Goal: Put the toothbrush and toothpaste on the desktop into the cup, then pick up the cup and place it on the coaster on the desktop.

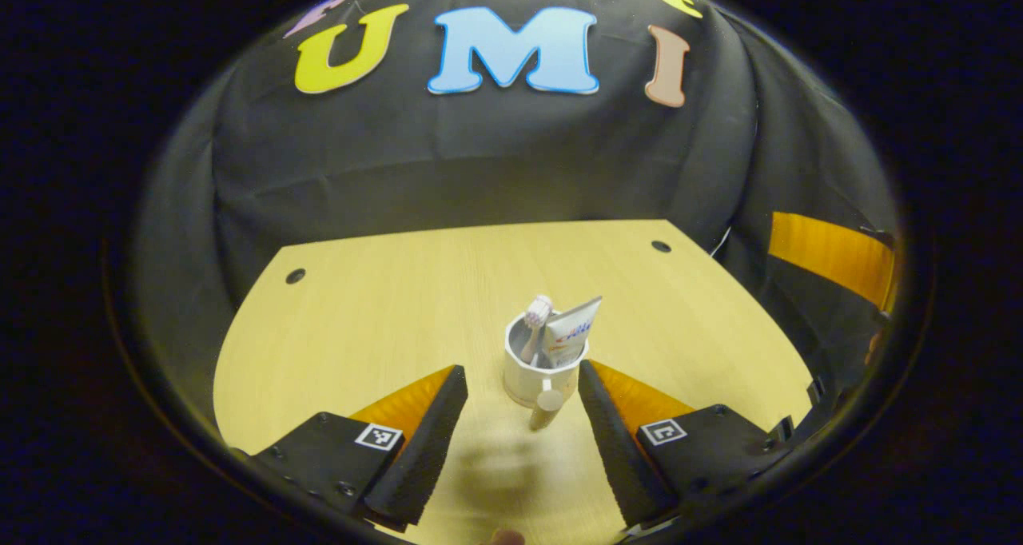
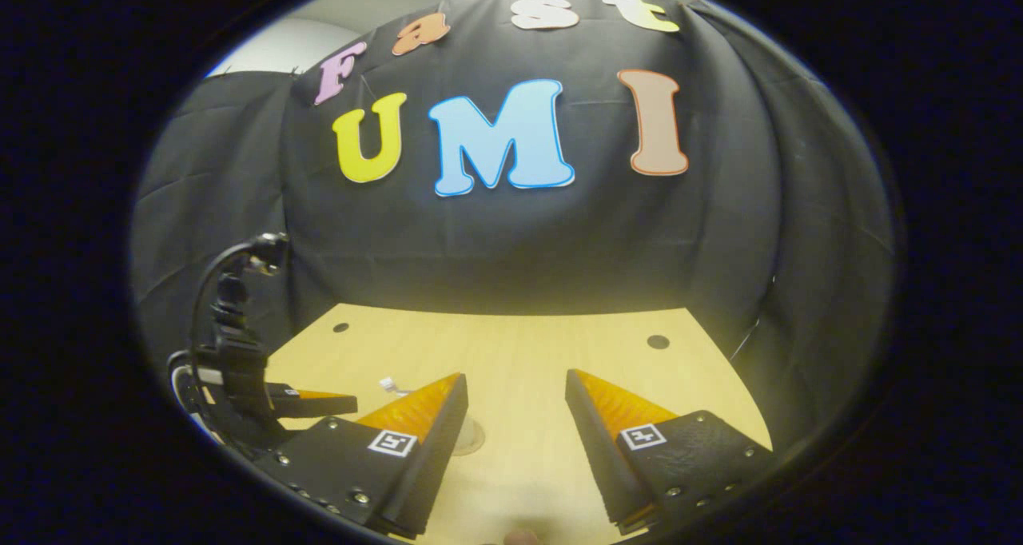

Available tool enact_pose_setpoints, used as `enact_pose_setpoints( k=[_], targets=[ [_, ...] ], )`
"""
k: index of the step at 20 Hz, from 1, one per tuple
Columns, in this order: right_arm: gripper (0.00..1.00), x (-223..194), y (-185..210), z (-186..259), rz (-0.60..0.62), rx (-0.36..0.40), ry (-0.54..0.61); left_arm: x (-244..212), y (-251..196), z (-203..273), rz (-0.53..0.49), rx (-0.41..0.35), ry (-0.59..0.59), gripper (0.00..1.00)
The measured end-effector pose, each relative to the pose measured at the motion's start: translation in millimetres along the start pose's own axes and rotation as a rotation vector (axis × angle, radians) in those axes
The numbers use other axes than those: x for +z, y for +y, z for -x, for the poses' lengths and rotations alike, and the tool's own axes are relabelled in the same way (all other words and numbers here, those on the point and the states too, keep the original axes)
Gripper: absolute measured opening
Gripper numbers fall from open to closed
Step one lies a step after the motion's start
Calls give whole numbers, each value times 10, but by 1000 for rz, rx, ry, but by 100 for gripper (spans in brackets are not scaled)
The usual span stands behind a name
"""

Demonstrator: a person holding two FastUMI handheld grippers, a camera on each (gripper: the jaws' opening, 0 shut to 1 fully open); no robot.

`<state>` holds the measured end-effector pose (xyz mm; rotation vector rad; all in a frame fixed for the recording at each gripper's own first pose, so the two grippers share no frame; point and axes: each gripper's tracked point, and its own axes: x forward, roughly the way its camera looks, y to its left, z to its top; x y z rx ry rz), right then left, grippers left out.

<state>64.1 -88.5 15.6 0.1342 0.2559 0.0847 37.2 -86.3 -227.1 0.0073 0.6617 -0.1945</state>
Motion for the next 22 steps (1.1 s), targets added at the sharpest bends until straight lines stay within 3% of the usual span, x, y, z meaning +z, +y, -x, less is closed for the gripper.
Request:
enact_pose_setpoints(
  k=[3,4,5,8,9,14,15,19,20,21,22],
  targets=[
    [77,133,208,109,23,10,-44,348,0,307,42,0,-164,93],
    [77,184,274,145,34,9,-62,436,45,429,66,7,-220,88],
    [77,229,342,179,43,13,-79,524,88,524,89,10,-272,92],
    [72,345,541,271,60,26,-123,670,260,745,119,41,-363,93],
    [77,373,575,286,64,24,-137,689,315,804,113,53,-382,93],
    [77,440,742,368,88,9,-181,810,442,1078,59,84,-468,93],
    [77,437,771,362,90,7,-180,815,467,1124,61,91,-477,96],
    [77,404,927,372,96,17,-175,906,522,1271,66,99,-503,92],
    [77,412,957,380,106,16,-178,909,522,1277,62,107,-505,100],
    [77,403,972,376,118,14,-179,919,523,1277,57,109,-508,92],
    [77,404,993,370,127,14,-181,938,517,1308,54,109,-514,92]
  ],
)
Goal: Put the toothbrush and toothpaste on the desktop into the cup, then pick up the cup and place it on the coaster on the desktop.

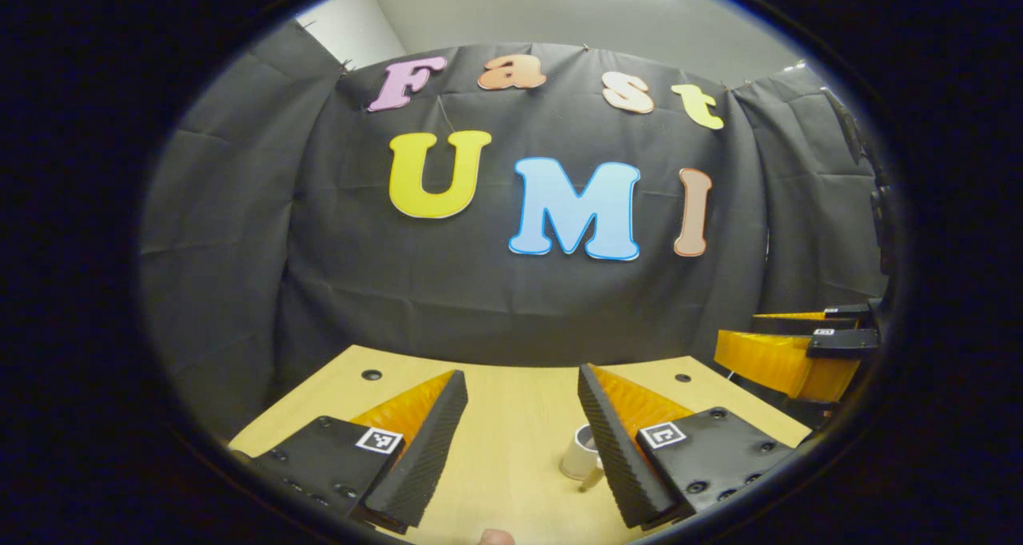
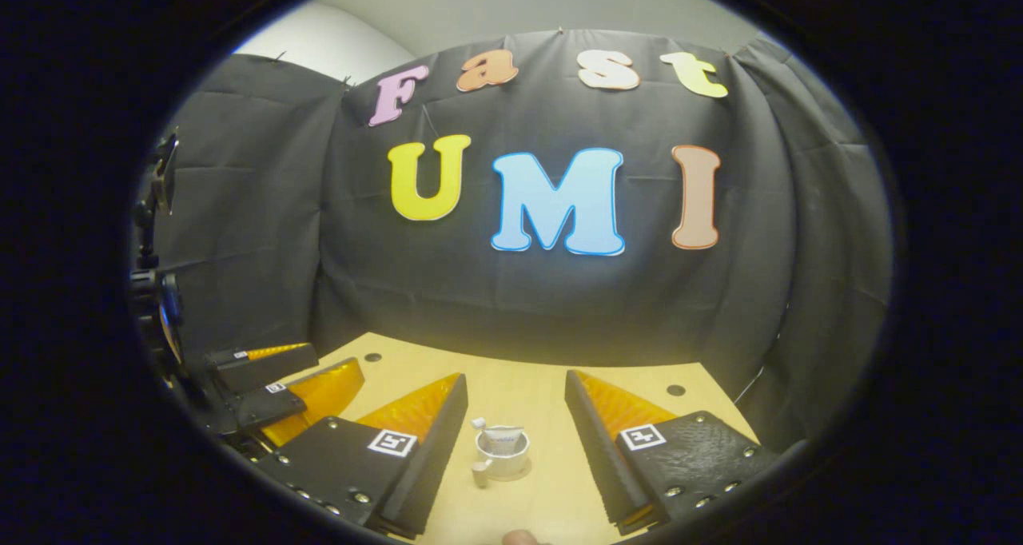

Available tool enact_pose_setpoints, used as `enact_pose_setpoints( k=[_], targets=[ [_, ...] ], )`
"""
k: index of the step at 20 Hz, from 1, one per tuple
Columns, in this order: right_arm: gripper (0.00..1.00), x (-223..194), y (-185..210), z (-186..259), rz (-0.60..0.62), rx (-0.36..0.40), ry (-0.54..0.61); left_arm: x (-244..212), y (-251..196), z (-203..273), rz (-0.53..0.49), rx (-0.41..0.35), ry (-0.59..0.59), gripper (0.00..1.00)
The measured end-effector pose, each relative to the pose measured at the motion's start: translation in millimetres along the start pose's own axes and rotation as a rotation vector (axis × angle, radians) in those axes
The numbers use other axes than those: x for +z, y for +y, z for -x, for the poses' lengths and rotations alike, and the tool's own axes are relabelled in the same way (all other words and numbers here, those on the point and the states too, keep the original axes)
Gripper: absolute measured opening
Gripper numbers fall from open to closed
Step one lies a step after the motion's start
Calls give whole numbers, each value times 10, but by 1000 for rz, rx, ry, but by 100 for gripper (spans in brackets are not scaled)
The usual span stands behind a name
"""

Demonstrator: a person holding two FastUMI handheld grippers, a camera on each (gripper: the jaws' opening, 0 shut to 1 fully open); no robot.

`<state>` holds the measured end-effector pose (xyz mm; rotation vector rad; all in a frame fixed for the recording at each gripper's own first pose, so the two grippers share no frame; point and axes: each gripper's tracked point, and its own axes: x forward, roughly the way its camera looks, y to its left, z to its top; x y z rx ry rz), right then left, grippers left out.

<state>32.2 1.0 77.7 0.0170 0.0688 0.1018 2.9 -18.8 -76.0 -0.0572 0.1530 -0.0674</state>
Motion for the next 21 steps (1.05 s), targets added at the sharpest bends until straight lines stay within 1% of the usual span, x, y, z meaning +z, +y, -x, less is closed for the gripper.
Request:
enact_pose_setpoints(
  k=[1,2,3,4,6,7,8,9,18,19,21],
  targets=[
    [77,-3,22,-9,6,1,-2,18,-7,15,-3,0,-2,92],
    [77,5,45,-12,9,3,-4,30,-5,24,-7,1,-8,84],
    [77,12,65,-30,9,6,-5,46,7,28,-11,1,-13,100],
    [77,17,87,-45,10,8,-5,68,7,30,-15,0,-19,92],
    [77,42,106,-79,12,13,-8,90,8,33,-25,3,-29,92],
    [77,52,117,-80,13,15,-11,118,7,39,-29,5,-35,100],
    [77,61,126,-95,14,17,-12,136,1,40,-31,5,-39,100],
    [77,66,131,-112,15,18,-16,157,-5,34,-30,6,-45,92],
    [77,112,70,-125,29,12,-39,212,-113,-22,-25,4,-68,92],
    [77,117,52,-119,31,10,-42,222,-126,-20,-27,3,-69,84],
    [77,114,28,-102,35,7,-43,221,-150,-18,-30,3,-71,84]
  ],
)
